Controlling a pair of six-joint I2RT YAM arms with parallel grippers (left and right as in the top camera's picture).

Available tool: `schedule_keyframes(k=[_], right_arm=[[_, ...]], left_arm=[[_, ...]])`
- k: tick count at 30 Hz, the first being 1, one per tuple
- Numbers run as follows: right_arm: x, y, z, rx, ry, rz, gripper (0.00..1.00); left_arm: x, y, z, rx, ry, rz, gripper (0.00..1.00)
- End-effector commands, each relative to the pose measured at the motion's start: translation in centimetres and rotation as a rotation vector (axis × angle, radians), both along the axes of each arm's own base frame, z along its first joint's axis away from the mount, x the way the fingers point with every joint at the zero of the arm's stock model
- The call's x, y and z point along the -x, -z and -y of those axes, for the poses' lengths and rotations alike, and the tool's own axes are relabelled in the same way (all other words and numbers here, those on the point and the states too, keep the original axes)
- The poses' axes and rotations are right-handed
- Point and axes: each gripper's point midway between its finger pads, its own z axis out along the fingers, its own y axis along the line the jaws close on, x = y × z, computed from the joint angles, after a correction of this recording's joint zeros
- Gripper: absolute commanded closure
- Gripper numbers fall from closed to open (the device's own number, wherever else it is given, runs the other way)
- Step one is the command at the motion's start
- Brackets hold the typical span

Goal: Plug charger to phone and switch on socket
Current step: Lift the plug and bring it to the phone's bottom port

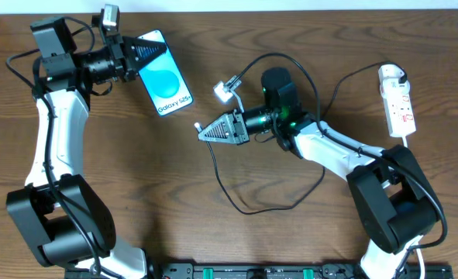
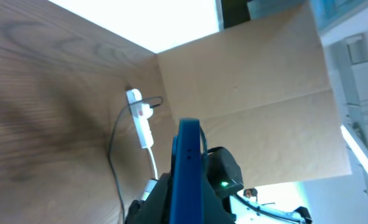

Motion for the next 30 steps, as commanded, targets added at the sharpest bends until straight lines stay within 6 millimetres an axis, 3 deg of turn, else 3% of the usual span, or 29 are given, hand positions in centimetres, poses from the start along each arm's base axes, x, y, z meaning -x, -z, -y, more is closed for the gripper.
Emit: schedule_keyframes(k=[1,9,13,20,30], right_arm=[[1.5,-2.3,-0.1,-0.059,-0.093,-0.003,0.99],[0.8,-3.8,-0.3,-0.100,-0.059,0.034,0.99],[0.2,-4.3,-0.5,-0.098,-0.018,-0.013,0.99],[-0.1,-7.0,-0.5,-0.180,0.014,0.035,0.99],[-0.3,-7.0,-0.5,-0.180,0.024,0.030,0.99]], left_arm=[[0.8,-1.6,0.3,0.048,0.055,-0.013,0.93],[0.1,-3.3,0.1,0.031,0.052,0.071,0.93],[-0.4,-3.2,0.1,0.022,0.024,0.068,0.92],[-1.3,-2.9,1.3,0.000,-0.007,0.068,0.92],[-1.2,-3.0,2.4,0.006,0.010,0.053,0.93]])
